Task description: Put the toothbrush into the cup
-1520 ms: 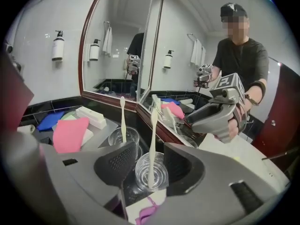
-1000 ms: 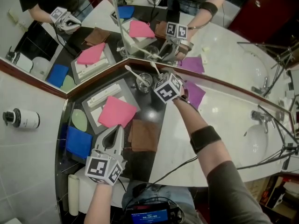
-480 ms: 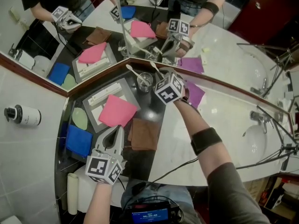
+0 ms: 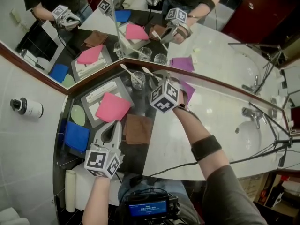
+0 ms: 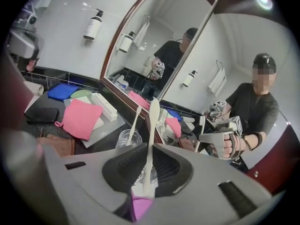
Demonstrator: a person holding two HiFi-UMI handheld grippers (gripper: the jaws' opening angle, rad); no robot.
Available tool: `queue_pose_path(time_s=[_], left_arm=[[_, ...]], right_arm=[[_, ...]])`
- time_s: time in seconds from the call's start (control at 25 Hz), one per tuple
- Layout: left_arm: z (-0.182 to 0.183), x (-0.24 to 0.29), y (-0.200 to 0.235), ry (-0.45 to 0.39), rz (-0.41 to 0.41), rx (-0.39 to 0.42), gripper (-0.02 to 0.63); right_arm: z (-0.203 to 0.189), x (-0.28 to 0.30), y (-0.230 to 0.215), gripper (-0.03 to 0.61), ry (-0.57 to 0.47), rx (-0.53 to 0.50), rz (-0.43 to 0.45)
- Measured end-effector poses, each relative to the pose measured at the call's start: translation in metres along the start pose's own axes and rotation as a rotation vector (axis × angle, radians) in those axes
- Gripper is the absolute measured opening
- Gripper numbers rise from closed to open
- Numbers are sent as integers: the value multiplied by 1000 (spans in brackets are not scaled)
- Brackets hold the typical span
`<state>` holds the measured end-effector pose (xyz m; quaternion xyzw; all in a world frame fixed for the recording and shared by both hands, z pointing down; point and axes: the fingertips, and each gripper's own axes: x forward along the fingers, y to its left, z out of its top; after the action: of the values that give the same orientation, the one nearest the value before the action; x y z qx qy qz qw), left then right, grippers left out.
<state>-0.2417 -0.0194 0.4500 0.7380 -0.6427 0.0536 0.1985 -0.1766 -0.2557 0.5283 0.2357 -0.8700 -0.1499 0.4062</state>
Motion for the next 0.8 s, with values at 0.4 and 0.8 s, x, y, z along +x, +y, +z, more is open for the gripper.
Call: queue_pose_path(time_s=[0.4, 0.8], left_arm=[[11, -11, -39, 0, -9, 35, 0], [-3, -9, -64, 50, -45, 51, 0]], right_arm=[[-33, -84, 50, 57, 49, -215, -5], [-161, -97, 151, 56, 294, -264, 97]])
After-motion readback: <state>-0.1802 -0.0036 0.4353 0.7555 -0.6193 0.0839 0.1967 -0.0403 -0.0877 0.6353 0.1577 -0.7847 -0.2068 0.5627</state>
